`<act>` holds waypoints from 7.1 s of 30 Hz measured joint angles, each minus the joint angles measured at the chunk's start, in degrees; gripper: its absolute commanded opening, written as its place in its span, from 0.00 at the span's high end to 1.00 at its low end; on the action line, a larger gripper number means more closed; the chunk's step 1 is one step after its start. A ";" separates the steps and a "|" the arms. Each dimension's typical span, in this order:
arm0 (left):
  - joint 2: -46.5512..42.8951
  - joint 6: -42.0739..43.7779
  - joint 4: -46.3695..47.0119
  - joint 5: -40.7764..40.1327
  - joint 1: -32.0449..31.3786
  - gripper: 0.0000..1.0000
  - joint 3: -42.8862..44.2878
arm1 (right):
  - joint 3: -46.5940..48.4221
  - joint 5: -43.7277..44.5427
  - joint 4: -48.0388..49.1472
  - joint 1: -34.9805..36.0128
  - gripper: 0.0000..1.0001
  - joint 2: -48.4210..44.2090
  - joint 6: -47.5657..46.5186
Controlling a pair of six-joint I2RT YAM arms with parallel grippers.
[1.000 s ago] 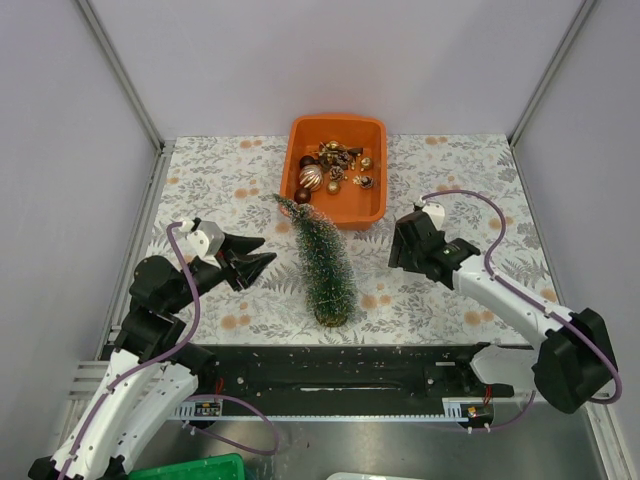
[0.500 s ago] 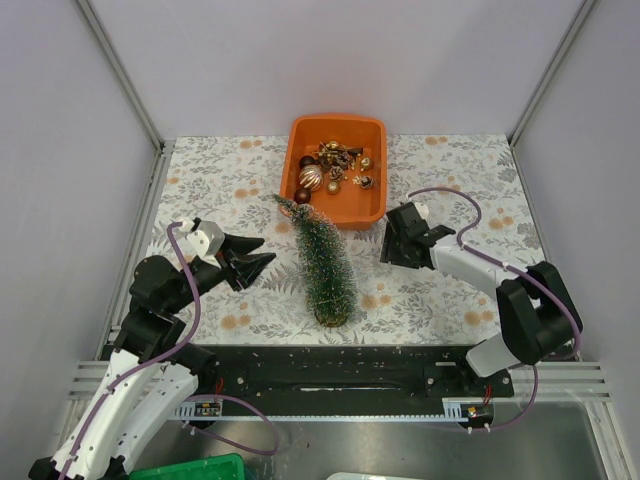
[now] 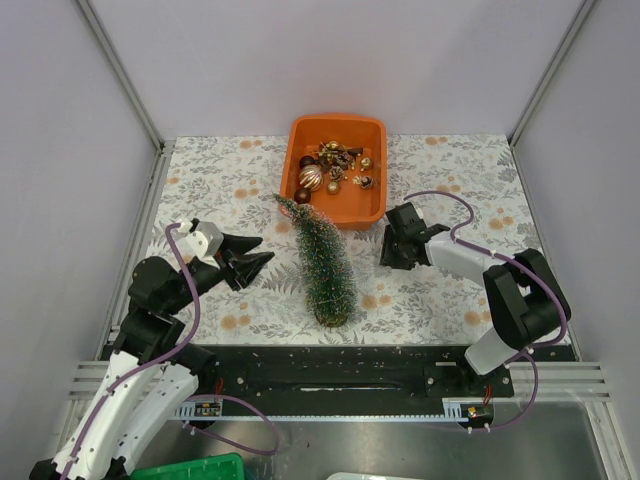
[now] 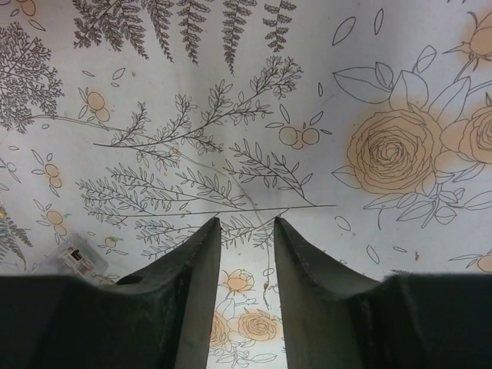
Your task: Decorate the small christmas tree
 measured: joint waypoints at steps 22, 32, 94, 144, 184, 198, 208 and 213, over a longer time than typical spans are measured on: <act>-0.74 0.37 -0.13 -0.46 0.37 0.55 0.00 | -0.26 -1.25 -0.59 -0.79 1.00 -2.47 -0.46; -1.49 0.37 -0.33 -0.48 0.46 0.55 0.00 | -1.22 -1.03 -3.89 -0.81 0.44 -13.18 -0.52; -2.95 1.53 -3.37 -0.35 0.87 0.55 0.04 | 15.85 10.71 -34.80 -1.25 1.00 -51.58 -5.14; 1.44 -2.58 4.09 2.12 3.21 0.60 1.11 | 54.97 -17.88 -38.34 33.90 1.00 -15.78 -36.24; -0.98 5.16 -0.35 -0.46 3.21 0.59 1.09 | 61.83 -8.68 -15.32 34.01 1.00 2.32 -62.69; -1.44 5.18 -0.81 -0.46 3.21 0.59 1.09 | 61.51 -7.61 -8.57 34.01 1.00 0.85 -65.42; -1.84 5.20 -2.19 -0.44 3.21 0.59 1.09 | 61.66 -7.93 -7.45 32.94 1.00 4.20 -64.78; -1.84 5.20 -2.27 -0.39 3.21 0.59 1.09 | 62.79 -10.08 -7.34 29.86 1.00 6.16 -62.82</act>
